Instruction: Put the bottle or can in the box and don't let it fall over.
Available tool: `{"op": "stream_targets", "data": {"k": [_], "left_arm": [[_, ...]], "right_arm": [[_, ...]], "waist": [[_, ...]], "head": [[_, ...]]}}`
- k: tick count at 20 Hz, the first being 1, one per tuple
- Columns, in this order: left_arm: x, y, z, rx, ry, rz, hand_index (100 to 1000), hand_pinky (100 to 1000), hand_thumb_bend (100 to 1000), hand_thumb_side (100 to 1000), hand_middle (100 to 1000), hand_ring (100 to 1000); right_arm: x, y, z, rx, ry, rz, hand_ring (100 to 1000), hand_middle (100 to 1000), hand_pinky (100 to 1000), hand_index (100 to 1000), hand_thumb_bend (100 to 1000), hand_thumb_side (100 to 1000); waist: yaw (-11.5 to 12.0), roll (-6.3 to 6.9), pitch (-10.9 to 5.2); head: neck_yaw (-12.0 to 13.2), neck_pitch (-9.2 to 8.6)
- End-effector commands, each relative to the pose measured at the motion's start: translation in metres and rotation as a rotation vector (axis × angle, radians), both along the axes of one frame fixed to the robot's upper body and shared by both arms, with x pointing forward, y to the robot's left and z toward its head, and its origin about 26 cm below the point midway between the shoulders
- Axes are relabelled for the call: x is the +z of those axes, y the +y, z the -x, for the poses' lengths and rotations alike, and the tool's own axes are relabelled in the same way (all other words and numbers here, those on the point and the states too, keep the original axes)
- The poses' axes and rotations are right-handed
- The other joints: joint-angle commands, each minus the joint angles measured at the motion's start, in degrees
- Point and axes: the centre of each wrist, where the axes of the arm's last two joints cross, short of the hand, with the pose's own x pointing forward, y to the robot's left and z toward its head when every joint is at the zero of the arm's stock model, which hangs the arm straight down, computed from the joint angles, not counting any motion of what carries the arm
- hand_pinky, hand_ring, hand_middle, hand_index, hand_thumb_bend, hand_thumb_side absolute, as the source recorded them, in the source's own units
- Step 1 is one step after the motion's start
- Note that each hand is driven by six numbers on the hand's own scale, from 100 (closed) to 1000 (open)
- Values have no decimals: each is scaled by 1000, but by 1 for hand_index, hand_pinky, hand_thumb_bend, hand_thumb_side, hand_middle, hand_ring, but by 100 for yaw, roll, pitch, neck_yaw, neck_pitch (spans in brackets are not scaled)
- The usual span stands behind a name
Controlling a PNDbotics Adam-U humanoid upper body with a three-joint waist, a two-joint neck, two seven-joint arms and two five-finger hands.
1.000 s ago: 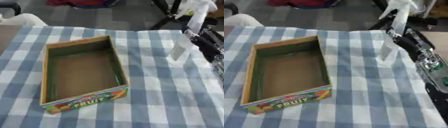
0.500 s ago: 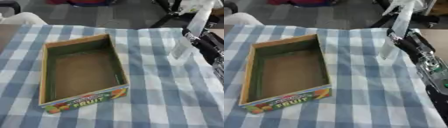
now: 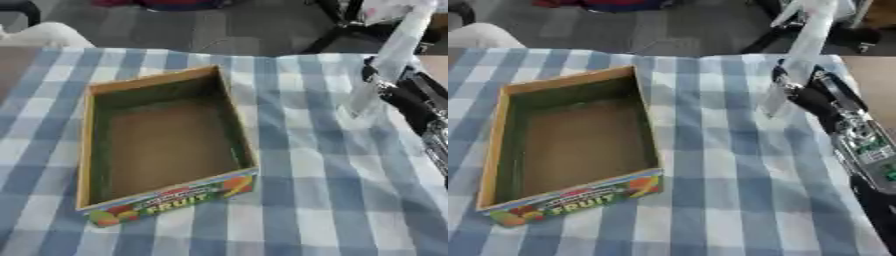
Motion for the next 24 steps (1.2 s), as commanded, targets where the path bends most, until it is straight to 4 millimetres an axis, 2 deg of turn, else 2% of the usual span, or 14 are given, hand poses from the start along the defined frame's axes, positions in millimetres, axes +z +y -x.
{"op": "stream_targets", "data": {"k": [1,12,16,20,24], "left_arm": [[10,0,2,-9,-32,-17,771,983,675,425,572,480],[10,0,2,-9,-32,-14,770,984,671,426,572,480],[10,0,2,-8,-31,-14,769,984,669,426,572,480],[9,0,2,-7,-30,-14,769,984,666,427,572,480],[10,0,2,-7,-30,-14,769,985,664,427,571,480]], "right_arm": [[-3,-2,-1,-8,11,29,1000,1000,853,865,100,508],[-12,-2,-3,-25,18,50,1000,1000,855,837,100,441],[-13,-2,-4,-5,21,22,1000,1000,854,733,100,437],[-11,-1,-4,5,13,-12,1000,997,857,688,100,488],[-11,0,-4,-1,16,-53,1000,983,859,586,100,480]], "waist": [[10,15,-89],[30,-1,-96],[39,-1,-93],[39,-2,-99],[45,-3,-102]], "head": [[18,-89],[31,-126],[35,-123],[39,-109],[35,-117]]}}
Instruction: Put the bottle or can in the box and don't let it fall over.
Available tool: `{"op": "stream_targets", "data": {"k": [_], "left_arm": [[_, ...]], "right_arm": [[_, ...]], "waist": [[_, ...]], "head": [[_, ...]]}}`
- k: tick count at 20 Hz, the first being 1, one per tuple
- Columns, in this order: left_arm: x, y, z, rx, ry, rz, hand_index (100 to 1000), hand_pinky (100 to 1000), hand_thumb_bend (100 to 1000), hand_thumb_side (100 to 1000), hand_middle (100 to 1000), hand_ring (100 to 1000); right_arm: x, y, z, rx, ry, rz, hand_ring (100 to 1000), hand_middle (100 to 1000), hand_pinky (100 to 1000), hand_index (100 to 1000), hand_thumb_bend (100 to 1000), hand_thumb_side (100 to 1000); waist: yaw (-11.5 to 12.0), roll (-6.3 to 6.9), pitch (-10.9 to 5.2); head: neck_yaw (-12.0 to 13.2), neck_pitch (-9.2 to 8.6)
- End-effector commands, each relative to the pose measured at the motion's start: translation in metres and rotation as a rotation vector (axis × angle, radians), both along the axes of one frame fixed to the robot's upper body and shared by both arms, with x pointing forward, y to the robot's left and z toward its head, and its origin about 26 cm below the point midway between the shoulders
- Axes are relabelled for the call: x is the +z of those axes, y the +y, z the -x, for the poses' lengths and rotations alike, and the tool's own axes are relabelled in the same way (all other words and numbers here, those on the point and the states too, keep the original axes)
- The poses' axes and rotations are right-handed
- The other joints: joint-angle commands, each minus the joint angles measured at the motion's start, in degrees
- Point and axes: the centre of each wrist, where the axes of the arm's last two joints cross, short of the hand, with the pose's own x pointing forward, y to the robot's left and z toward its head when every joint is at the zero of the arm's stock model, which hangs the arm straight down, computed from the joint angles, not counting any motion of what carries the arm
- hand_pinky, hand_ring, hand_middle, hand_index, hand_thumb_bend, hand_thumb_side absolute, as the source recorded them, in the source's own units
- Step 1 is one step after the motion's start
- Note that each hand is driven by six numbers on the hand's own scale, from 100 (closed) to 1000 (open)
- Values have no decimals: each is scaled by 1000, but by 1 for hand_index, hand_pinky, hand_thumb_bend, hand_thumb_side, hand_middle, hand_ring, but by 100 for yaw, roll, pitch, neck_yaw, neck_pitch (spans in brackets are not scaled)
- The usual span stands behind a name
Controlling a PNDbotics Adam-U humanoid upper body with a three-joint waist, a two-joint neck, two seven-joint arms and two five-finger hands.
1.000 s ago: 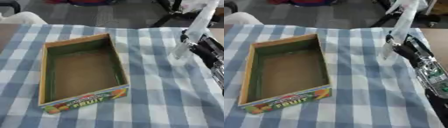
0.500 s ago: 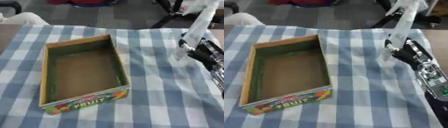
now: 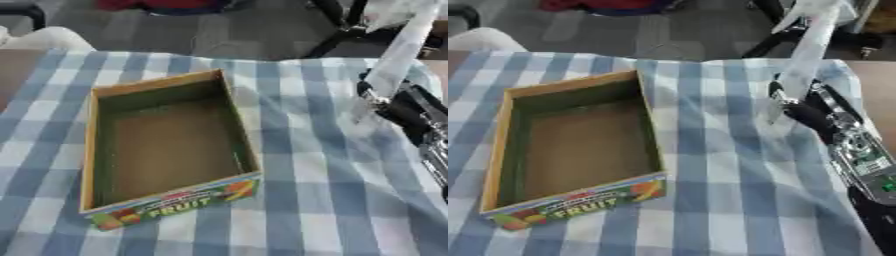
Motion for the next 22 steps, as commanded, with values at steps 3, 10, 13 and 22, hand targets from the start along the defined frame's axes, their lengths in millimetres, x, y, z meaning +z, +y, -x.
{"op": "stream_targets", "data": {"k": [3,10,13,22], "left_arm": [[9,0,2,-3,-32,-15,769,985,663,427,571,479],[9,1,3,-3,-30,-15,769,986,660,428,571,479],[9,1,3,-3,-30,-15,769,986,660,428,572,479],[9,2,3,-1,-26,-18,769,986,659,431,573,479]], "right_arm": [[1,-1,0,-10,17,-44,1000,980,862,459,100,469],[5,-3,2,-13,18,-73,1000,974,866,274,100,415],[6,-3,3,-15,14,-68,1000,967,866,175,100,379],[13,-3,8,6,5,-62,1000,953,867,117,100,338]], "waist": [[17,11,-98],[4,10,-113],[-6,11,-133],[-48,18,-232]], "head": [[5,-67],[3,-51],[1,-43],[8,7]]}}
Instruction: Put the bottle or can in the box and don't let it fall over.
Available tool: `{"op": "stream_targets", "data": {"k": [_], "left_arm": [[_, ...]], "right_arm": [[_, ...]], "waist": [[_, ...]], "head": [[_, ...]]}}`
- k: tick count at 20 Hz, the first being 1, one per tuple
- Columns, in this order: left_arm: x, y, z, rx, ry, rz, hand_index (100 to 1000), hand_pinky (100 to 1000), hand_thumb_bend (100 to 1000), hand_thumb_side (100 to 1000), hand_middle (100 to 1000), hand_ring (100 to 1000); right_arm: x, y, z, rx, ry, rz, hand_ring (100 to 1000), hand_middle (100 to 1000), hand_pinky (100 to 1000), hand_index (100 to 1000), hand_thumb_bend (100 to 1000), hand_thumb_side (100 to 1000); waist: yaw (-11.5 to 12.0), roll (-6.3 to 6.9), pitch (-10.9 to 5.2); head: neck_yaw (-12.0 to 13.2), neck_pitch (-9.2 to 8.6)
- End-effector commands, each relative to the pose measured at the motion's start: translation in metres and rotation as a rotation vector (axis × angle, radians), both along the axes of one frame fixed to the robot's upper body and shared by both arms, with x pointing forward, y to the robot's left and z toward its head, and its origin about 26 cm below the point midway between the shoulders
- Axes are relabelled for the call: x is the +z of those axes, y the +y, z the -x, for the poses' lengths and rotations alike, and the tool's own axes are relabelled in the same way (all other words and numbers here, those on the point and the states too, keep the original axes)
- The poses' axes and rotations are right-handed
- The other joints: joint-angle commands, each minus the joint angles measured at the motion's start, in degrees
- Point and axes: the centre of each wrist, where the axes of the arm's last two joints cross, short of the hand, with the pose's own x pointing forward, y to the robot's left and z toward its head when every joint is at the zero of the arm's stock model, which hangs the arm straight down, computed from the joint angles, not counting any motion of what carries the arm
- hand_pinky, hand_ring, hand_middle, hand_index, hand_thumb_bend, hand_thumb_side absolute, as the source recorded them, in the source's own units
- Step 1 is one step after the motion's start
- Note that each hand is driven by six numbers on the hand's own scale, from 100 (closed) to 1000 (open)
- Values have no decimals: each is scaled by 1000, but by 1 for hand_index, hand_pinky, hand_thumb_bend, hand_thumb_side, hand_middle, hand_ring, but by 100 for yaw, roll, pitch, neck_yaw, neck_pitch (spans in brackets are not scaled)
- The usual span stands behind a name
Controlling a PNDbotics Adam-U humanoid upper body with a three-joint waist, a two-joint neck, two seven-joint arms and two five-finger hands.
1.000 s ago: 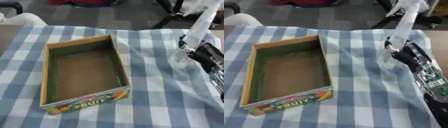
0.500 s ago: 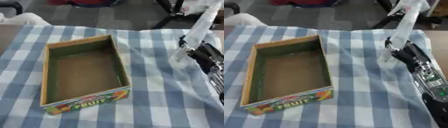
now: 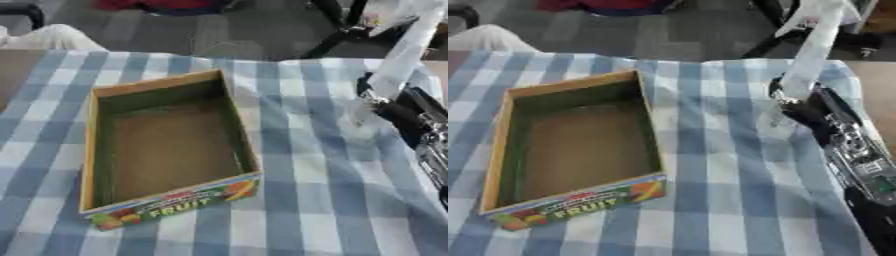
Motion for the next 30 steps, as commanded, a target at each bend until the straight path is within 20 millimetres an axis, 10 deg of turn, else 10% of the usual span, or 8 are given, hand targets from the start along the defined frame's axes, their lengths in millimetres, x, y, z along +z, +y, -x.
{"op": "stream_targets", "data": {"k": [1,30], "left_arm": [[8,2,3,2,-24,-17,769,986,659,431,573,479],[7,8,6,19,-7,-27,771,988,656,443,576,480]], "right_arm": [[16,-7,6,-7,-33,27,1000,951,866,111,100,329],[66,15,38,68,-106,-17,996,915,864,100,100,208]], "waist": [[-13,18,-200],[-176,-78,-700]], "head": [[10,-8],[27,276]]}}
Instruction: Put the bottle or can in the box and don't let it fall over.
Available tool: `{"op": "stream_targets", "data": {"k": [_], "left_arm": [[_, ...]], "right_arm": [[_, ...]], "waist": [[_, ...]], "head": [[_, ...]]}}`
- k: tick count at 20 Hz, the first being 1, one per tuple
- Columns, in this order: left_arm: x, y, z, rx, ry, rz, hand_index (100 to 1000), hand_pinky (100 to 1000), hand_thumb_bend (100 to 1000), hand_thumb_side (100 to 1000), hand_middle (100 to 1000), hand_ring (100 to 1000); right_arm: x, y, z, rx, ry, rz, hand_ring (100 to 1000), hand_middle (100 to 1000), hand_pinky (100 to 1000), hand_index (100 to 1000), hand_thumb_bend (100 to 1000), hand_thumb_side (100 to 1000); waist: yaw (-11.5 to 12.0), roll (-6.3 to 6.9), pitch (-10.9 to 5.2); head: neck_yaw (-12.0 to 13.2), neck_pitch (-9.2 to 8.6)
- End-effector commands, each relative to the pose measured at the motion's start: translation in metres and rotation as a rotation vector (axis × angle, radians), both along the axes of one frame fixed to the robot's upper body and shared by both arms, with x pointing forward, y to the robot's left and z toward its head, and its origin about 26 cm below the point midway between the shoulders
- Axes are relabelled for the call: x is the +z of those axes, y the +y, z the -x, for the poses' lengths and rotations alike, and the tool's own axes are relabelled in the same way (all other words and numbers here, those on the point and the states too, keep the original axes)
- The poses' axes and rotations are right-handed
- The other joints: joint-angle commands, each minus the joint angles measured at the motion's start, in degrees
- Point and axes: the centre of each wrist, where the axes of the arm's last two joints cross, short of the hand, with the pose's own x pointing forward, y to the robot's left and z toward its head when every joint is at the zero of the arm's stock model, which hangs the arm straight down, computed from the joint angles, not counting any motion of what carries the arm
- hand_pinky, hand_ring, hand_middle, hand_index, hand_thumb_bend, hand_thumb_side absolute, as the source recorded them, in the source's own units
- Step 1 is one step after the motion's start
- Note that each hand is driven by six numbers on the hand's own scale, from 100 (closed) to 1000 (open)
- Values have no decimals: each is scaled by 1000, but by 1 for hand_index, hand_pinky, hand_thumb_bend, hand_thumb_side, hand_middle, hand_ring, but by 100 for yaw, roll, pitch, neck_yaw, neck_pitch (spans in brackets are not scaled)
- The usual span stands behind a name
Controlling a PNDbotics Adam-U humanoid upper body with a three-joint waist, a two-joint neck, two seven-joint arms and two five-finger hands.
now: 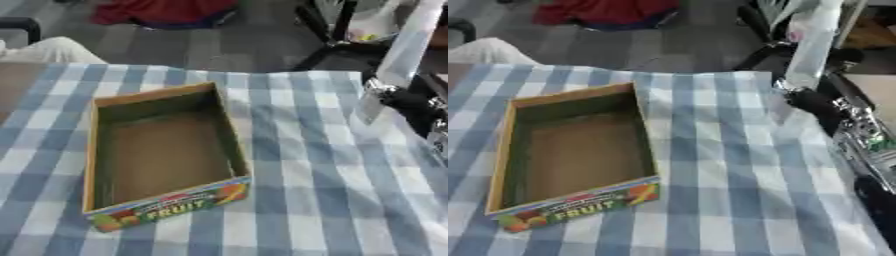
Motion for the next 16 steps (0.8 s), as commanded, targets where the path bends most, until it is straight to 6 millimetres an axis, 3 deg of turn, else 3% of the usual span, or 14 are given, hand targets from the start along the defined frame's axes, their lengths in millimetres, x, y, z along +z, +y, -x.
{"op": "stream_targets", "data": {"k": [1,9,16], "left_arm": [[11,6,3,11,-24,-35,771,988,656,443,576,480],[13,7,4,14,-20,-46,771,987,656,445,577,481],[17,7,3,9,-32,-48,770,986,665,443,576,481]], "right_arm": [[33,5,14,17,-78,26,996,915,864,100,100,210],[51,37,13,111,-88,12,992,907,860,100,100,214],[61,73,6,186,-94,9,990,905,856,100,100,239]], "waist": [[-4,-10,-222],[72,-100,-399],[269,-183,-437]], "head": [[-2,76],[-104,196],[-196,203]]}}
